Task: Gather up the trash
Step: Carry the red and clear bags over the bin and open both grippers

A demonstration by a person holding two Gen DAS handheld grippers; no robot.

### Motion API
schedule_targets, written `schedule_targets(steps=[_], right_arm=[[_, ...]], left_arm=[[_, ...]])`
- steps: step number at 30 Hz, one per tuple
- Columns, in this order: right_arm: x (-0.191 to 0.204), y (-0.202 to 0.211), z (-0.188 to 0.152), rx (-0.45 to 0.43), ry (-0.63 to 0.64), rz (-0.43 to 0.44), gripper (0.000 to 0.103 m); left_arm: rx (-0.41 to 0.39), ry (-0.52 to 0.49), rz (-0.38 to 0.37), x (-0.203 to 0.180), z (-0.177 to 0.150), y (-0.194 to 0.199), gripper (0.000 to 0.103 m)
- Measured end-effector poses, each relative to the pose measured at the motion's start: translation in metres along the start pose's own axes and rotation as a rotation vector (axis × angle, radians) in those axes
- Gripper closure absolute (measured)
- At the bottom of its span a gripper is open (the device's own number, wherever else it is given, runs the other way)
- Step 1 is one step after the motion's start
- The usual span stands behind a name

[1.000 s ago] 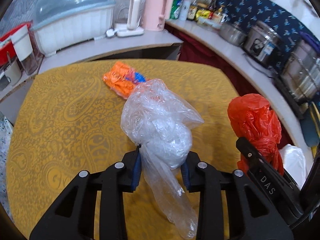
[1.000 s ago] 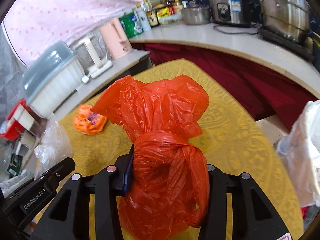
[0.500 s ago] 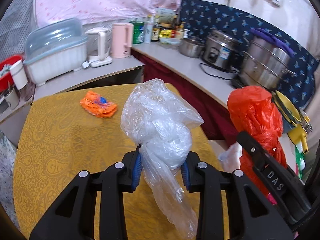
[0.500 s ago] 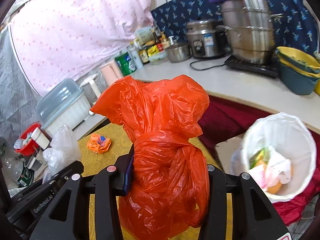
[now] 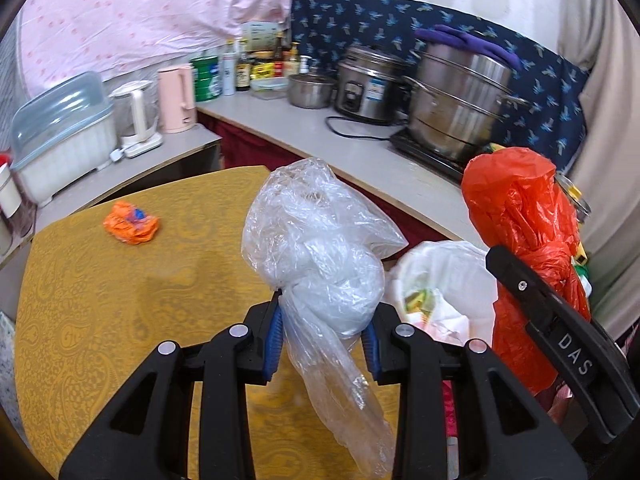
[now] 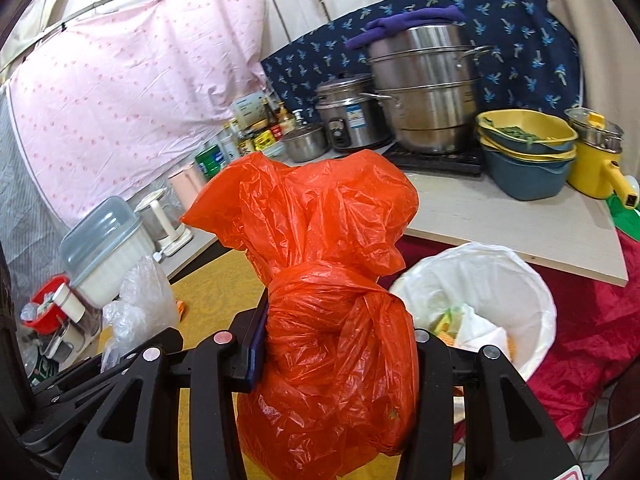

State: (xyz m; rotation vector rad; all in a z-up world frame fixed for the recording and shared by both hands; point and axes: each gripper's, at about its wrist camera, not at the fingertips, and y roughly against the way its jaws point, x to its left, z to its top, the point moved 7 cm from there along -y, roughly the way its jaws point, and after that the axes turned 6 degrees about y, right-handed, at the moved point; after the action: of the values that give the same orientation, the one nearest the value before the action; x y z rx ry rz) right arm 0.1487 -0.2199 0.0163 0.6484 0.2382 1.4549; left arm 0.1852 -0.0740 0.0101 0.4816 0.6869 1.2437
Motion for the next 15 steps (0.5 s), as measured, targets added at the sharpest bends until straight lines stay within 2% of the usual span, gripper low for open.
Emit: schedule_targets(steps=[15], right_arm=[[-0.103,0.002,-0.018,0.013,-0.106,-0.108,0.061]], left_arm=[[0.096,-0.116,-0.080,-0.085,-0.034,-0.041,0.072]])
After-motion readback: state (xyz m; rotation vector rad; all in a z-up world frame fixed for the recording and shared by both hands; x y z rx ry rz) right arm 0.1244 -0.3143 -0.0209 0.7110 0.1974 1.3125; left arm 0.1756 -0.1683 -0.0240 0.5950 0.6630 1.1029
